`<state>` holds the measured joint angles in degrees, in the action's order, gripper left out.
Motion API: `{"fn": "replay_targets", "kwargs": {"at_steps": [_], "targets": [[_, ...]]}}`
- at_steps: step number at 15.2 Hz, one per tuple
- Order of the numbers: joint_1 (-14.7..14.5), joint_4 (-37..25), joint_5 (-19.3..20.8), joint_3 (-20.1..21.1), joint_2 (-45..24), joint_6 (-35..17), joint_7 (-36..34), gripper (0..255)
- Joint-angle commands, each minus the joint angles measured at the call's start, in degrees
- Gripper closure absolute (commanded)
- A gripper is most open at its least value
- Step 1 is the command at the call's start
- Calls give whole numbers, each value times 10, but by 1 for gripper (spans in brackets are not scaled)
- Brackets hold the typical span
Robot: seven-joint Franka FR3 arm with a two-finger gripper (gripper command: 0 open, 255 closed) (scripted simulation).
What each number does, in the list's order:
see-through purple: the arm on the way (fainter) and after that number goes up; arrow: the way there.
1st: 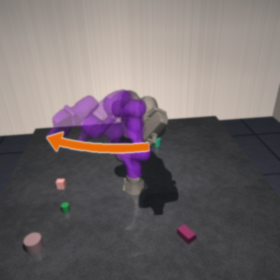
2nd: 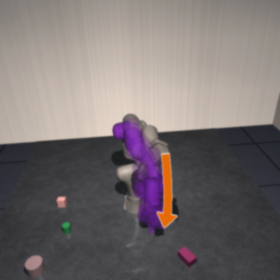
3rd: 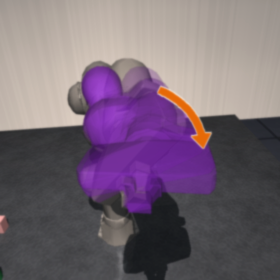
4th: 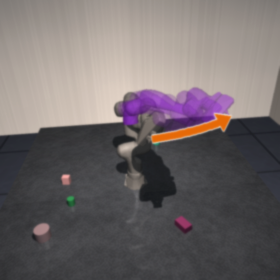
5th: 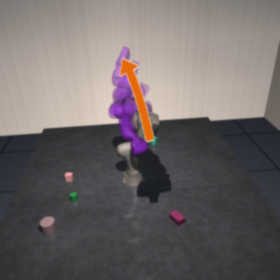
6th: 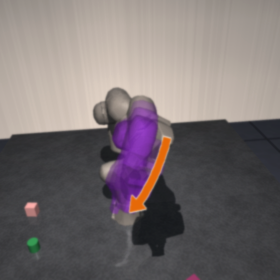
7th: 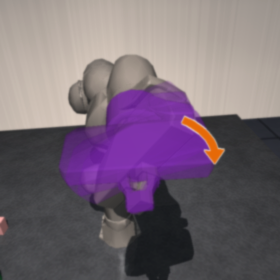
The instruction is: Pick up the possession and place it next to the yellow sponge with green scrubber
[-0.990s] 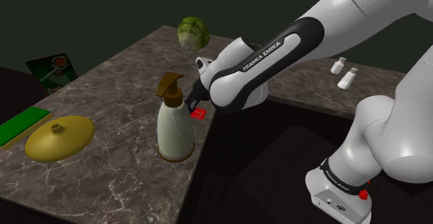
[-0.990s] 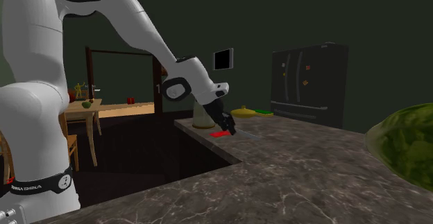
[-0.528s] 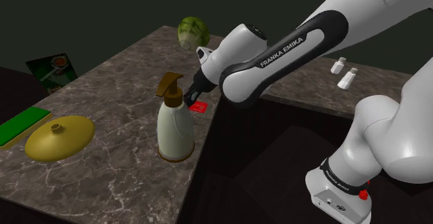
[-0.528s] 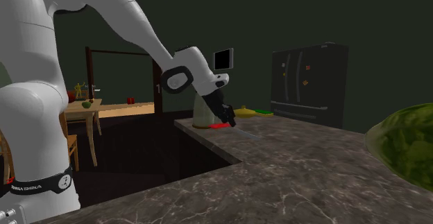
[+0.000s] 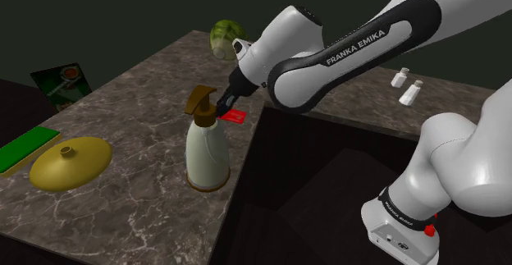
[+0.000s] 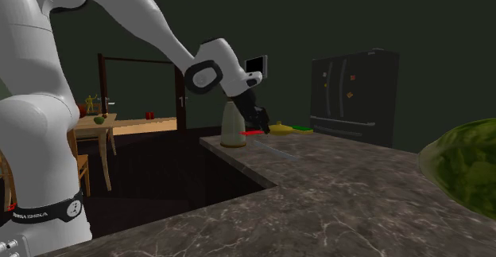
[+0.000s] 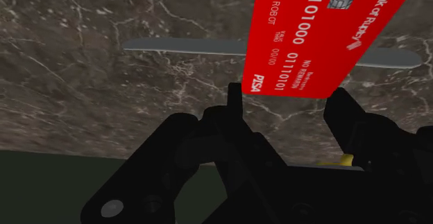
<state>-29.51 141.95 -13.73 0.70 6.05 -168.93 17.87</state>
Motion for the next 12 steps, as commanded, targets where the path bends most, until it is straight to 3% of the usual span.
{"fn": "replay_targets", "kwargs": {"at_steps": [1, 6, 12], "targets": [[4, -4, 10, 2, 11, 15, -9, 255], [6, -104, 98, 34, -74, 26, -119, 255], [-33, -245, 184, 28, -179, 63, -225, 255]]}}
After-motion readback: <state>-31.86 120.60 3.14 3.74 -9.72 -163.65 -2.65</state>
